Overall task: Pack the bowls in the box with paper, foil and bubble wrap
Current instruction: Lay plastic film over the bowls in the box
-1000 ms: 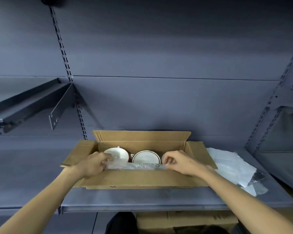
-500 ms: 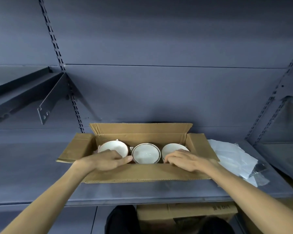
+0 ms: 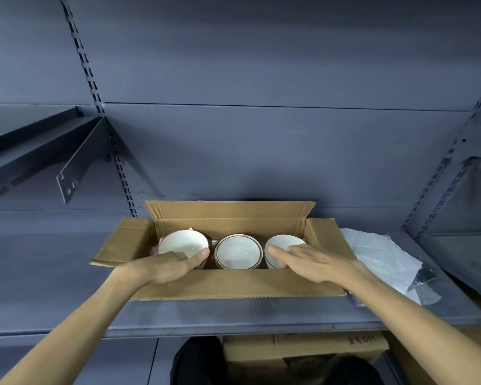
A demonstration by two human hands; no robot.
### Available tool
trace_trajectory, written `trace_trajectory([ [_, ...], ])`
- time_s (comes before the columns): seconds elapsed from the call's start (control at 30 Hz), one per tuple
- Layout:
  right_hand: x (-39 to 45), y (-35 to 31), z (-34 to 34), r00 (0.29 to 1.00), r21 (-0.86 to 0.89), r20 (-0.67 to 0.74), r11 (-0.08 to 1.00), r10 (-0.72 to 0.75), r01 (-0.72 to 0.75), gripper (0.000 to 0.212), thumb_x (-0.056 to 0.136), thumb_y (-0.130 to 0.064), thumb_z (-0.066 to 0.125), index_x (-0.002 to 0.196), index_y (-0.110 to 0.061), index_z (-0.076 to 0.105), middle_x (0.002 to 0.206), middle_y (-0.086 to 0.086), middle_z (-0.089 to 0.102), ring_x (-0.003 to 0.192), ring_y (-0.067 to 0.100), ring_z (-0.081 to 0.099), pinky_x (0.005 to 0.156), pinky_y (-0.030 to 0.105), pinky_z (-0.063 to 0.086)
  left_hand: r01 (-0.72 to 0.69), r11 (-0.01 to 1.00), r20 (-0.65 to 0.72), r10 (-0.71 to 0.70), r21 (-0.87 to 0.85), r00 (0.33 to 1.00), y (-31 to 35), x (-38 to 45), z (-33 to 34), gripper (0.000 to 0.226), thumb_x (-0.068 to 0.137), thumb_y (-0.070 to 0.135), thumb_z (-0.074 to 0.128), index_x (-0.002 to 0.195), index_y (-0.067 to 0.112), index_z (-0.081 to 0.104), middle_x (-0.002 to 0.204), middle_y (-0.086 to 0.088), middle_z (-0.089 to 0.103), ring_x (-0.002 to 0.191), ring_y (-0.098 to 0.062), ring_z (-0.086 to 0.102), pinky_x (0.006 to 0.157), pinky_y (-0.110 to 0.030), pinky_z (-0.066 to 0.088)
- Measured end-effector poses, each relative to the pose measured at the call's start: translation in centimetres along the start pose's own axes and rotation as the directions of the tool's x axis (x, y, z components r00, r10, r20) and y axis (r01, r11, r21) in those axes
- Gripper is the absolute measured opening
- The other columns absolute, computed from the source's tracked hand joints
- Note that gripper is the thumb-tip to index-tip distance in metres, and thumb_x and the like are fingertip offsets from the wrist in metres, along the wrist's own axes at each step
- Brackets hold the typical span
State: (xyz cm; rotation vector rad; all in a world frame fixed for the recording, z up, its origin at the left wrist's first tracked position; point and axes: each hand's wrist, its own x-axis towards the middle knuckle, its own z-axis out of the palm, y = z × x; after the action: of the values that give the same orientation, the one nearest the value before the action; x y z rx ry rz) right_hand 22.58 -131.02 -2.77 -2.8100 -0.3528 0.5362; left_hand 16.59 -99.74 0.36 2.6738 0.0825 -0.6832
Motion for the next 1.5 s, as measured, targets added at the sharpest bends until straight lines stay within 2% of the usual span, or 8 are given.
trace_trajectory([
  [0.2, 0.7, -0.1, -0.4, 0.983, 0.041, 0.123, 0.99, 0.132, -0.138, 0.134, 0.055, -0.106, -0.007, 0.123, -0.019, 0.069, 0.136, 0.002, 0.058, 0.126, 0.021, 0.052, 0.109, 0.043, 0.037, 0.003, 1.0, 0.001, -0.003, 0.028, 1.0, 0.6, -0.9, -0.7, 0.066, 0.105, 0.051, 0.025, 0.142, 0.003, 0.05, 0.15, -0.017, 0.047, 0.139, -0.03, 0.043, 0.087, -0.026, 0.036],
  [0.3, 0.6, -0.7, -0.5, 0.976, 0.072, 0.142, 0.982, 0.162, -0.173, 0.13, 0.051, -0.108, -0.006, 0.128, -0.032, 0.065, 0.144, -0.004, 0.052, 0.131, 0.02, 0.047, 0.104, 0.042, 0.036, 0.071, 0.997, -0.015, -0.071, 0.002, 0.997, 0.1, -0.9, -0.8, 0.071, 0.103, 0.056, 0.019, 0.147, 0.006, 0.046, 0.155, -0.015, 0.041, 0.142, -0.029, 0.038, 0.104, -0.027, 0.034],
  [0.57, 0.0, -0.8, 1.4, 0.996, 0.115, 0.029, 0.989, 0.087, -0.09, 0.114, 0.066, -0.1, -0.007, 0.08, -0.008, 0.058, 0.103, 0.01, 0.067, 0.1, 0.028, 0.065, 0.087, 0.04, 0.049, 0.112, 0.98, -0.093, -0.098, 0.165, 0.991, -1.0, 0.9, -0.5, 0.08, 0.1, 0.065, 0.011, 0.144, 0.011, 0.05, 0.149, -0.015, 0.048, 0.136, -0.03, 0.046, 0.108, -0.033, 0.036],
  [0.7, -0.2, 0.8, 1.0, 0.973, 0.06, -0.226, 0.997, -0.038, 0.053, 0.077, 0.095, -0.072, 0.019, 0.09, -0.012, 0.066, 0.094, 0.0, 0.07, 0.095, 0.028, 0.065, 0.082, 0.041, 0.053, 0.087, 0.928, -0.137, -0.039, 0.363, 0.99, -0.4, 2.8, -0.4, 0.078, 0.097, 0.069, 0.007, 0.143, 0.024, 0.051, 0.145, -0.011, 0.052, 0.131, -0.03, 0.051, 0.102, -0.037, 0.041],
  [0.87, -0.8, 5.1, -0.5, 0.863, 0.13, -0.506, 0.988, -0.002, 0.078, 0.02, 0.095, -0.032, 0.052, 0.088, -0.027, 0.069, 0.085, -0.013, 0.07, 0.079, 0.013, 0.065, 0.073, 0.036, 0.054, -0.282, 0.947, -0.296, 0.316, 0.15, 0.902, 4.4, 5.3, -0.2, 0.051, 0.097, 0.067, 0.031, 0.083, 0.034, 0.068, 0.086, 0.011, 0.073, 0.09, -0.009, 0.066, 0.086, -0.035, 0.05],
  [1.07, -2.5, 12.4, -0.6, 0.512, 0.36, -0.795, 0.933, 0.324, -0.032, 0.018, 0.095, -0.007, 0.055, 0.103, -0.014, 0.07, 0.095, 0.006, 0.065, 0.093, 0.029, 0.059, 0.078, 0.04, 0.048, -0.553, 0.833, -0.363, 0.523, 0.022, 0.772, 13.0, 8.4, 2.8, 0.021, 0.101, 0.035, 0.053, 0.109, 0.03, 0.071, 0.099, 0.022, 0.072, 0.095, -0.008, 0.067, 0.083, -0.022, 0.051],
  [1.23, -4.1, 18.1, 2.0, 0.759, 0.192, -0.5, 0.909, 0.416, -0.371, 0.058, 0.087, -0.023, 0.06, 0.144, -0.027, 0.053, 0.147, -0.005, 0.052, 0.135, 0.026, 0.04, 0.109, 0.049, 0.036, -0.656, 0.754, -0.374, 0.611, 0.009, 0.698, 18.4, 9.8, 5.5, 0.019, 0.098, 0.023, 0.056, 0.107, 0.023, 0.072, 0.1, 0.012, 0.074, 0.092, -0.009, 0.066, 0.086, -0.029, 0.051],
  [1.5, -2.9, 20.6, 4.1, 0.802, 0.041, -0.409, 0.887, 0.435, -0.46, 0.054, 0.1, -0.035, 0.057, 0.152, -0.034, 0.04, 0.143, 0.001, 0.049, 0.134, 0.027, 0.04, 0.109, 0.051, 0.036, -0.668, 0.744, -0.334, 0.635, 0.021, 0.696, 18.9, 10.6, 6.7, 0.021, 0.1, 0.032, 0.054, 0.114, 0.032, 0.07, 0.105, 0.023, 0.07, 0.087, 0.002, 0.063, 0.08, -0.015, 0.047],
])
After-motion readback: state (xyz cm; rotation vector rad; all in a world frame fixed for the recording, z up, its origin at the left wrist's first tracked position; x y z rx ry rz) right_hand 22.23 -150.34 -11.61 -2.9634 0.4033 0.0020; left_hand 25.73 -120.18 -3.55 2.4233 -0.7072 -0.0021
